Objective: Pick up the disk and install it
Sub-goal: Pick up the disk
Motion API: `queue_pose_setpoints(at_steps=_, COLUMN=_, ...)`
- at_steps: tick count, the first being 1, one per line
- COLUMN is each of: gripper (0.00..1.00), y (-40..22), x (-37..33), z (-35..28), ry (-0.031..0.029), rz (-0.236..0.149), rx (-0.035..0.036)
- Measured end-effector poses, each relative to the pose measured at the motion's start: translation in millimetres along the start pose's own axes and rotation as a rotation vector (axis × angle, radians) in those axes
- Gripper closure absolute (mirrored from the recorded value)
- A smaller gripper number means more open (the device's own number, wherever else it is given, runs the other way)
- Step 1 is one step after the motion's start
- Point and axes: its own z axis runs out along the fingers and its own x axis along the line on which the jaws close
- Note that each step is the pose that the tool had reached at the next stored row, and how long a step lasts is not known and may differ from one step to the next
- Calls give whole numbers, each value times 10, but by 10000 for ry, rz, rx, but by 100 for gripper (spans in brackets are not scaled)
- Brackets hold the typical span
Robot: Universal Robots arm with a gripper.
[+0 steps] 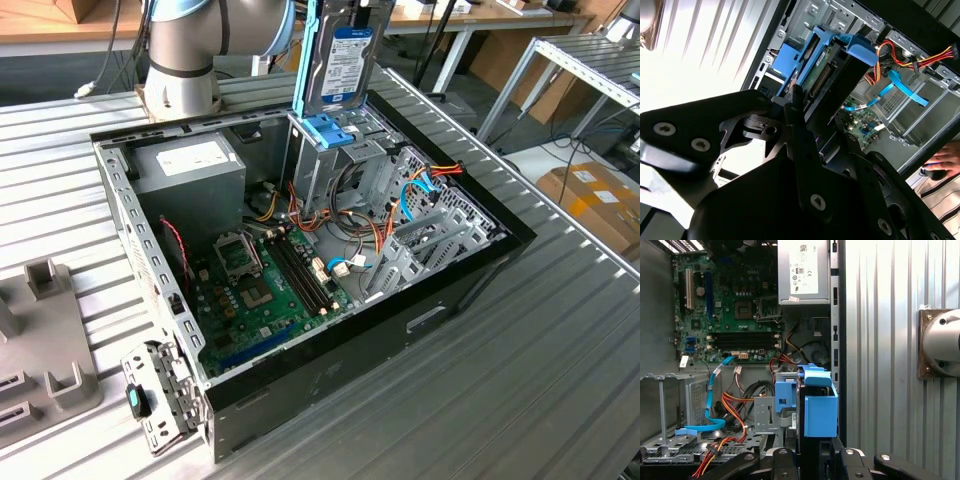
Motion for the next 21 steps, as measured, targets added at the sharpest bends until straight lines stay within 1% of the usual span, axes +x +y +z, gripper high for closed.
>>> queue_pose_setpoints(at_steps=2, gripper=65, y=-11, x=0, z=0, ry=1, rz=1, rx=0)
queue_pose_setpoints(at_steps=5, gripper=65, y=-60, x=-1, z=2, ry=0, rz=2, rx=0)
queue_pose_setpoints(at_steps=10, gripper=65, y=-114, x=-2, z=4, ry=-1, rz=2, rx=0)
queue_pose_setpoints(at_steps=21, gripper=65, y=-213, x=-5, z=7, ry=0, rz=2, rx=0)
